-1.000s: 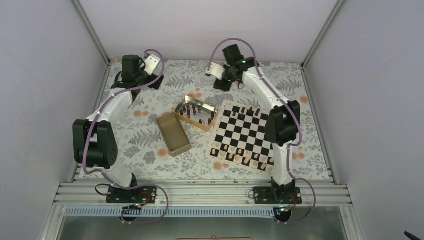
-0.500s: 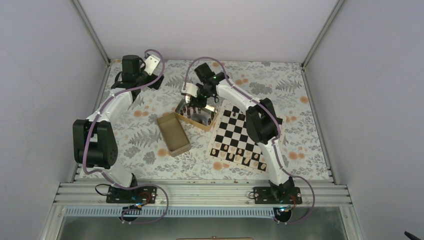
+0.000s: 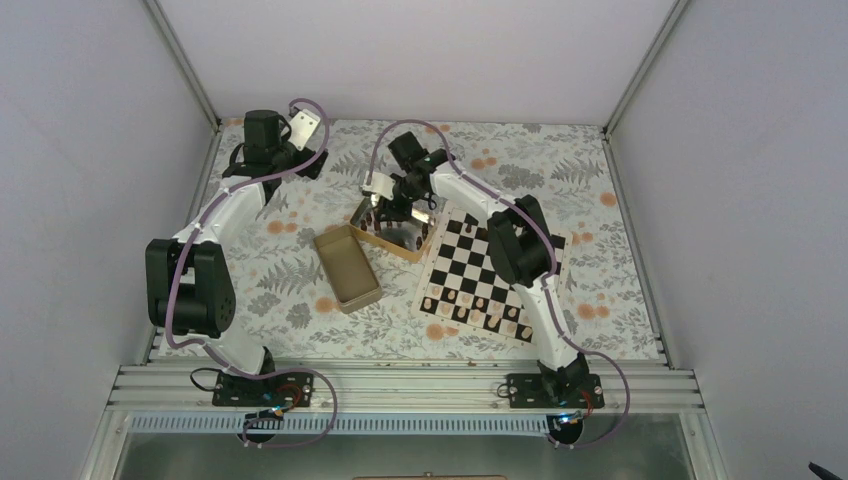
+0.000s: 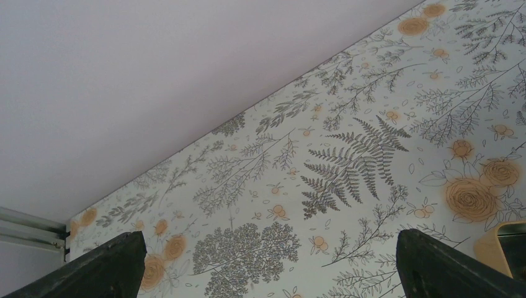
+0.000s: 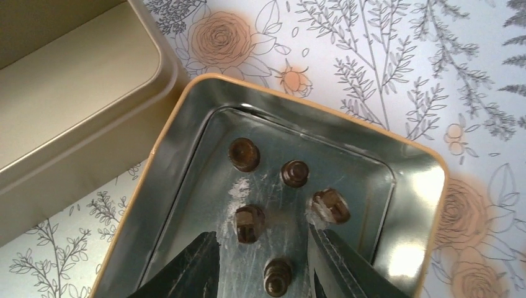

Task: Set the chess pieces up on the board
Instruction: Pick up the chess piece from the storage box.

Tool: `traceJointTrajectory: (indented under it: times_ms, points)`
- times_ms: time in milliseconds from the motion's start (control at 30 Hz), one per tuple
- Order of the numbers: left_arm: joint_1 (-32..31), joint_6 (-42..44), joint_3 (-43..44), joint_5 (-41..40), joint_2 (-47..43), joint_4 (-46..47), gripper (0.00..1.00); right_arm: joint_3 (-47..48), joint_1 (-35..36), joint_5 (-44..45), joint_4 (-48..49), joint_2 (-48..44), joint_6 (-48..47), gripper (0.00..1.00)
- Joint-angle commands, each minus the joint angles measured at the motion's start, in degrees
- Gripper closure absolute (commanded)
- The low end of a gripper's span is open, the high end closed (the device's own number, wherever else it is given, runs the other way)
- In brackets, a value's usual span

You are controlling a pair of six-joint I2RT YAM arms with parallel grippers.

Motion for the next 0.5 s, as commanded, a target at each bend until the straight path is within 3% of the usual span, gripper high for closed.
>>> traceJointTrajectory:
  times_ms: [0, 467]
  points:
    - [-0.17, -0.06, 0.45, -0.12, -0.6, 0.32, 0.0, -1.55, 0.55, -2.6, 1.19, 1.03, -0.48, 0.6]
    - [-0.18, 0.05, -0.18, -0.27, -0.86, 0.7, 0.0, -0.14, 0.74, -2.63, 2.62, 3.69, -0.41, 0.56]
